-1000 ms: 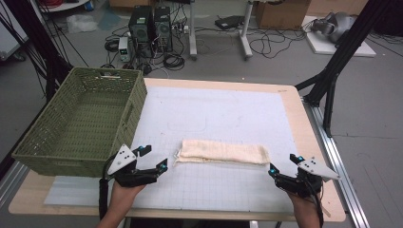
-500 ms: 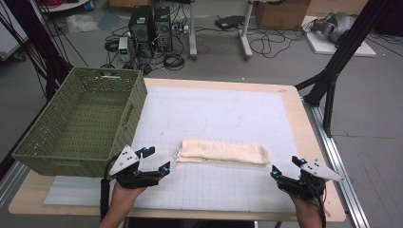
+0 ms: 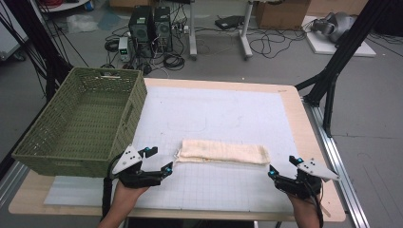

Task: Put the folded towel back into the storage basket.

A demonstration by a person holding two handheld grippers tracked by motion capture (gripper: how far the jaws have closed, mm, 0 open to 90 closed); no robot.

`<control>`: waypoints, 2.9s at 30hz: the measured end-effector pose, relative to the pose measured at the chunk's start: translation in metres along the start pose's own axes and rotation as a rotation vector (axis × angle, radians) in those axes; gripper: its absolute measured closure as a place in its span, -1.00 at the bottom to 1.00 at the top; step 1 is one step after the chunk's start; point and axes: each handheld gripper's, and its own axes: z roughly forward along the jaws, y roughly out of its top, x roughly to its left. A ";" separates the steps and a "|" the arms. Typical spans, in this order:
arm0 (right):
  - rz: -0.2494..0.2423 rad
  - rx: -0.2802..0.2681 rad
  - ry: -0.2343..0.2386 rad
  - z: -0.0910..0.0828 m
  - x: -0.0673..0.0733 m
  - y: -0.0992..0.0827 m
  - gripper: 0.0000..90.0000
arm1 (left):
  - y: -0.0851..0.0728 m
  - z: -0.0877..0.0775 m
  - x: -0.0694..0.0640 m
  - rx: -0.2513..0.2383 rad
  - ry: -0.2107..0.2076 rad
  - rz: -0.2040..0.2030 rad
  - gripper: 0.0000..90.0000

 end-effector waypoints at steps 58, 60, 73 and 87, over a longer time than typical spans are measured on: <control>-0.006 -0.011 0.000 -0.003 0.000 -0.004 -0.63 | 0.002 0.108 0.025 0.358 0.077 -0.067 -0.19; -0.004 -0.008 -0.001 -0.004 0.000 -0.004 -0.63 | 0.001 0.109 0.025 0.380 0.069 -0.053 -0.16; 0.013 -0.012 -0.004 -0.002 -0.006 -0.007 -0.63 | -0.001 0.111 0.015 0.387 0.008 0.041 0.72; 0.007 -0.019 0.006 0.004 -0.001 0.000 -0.63 | -0.001 0.110 0.017 0.364 -0.002 0.004 0.82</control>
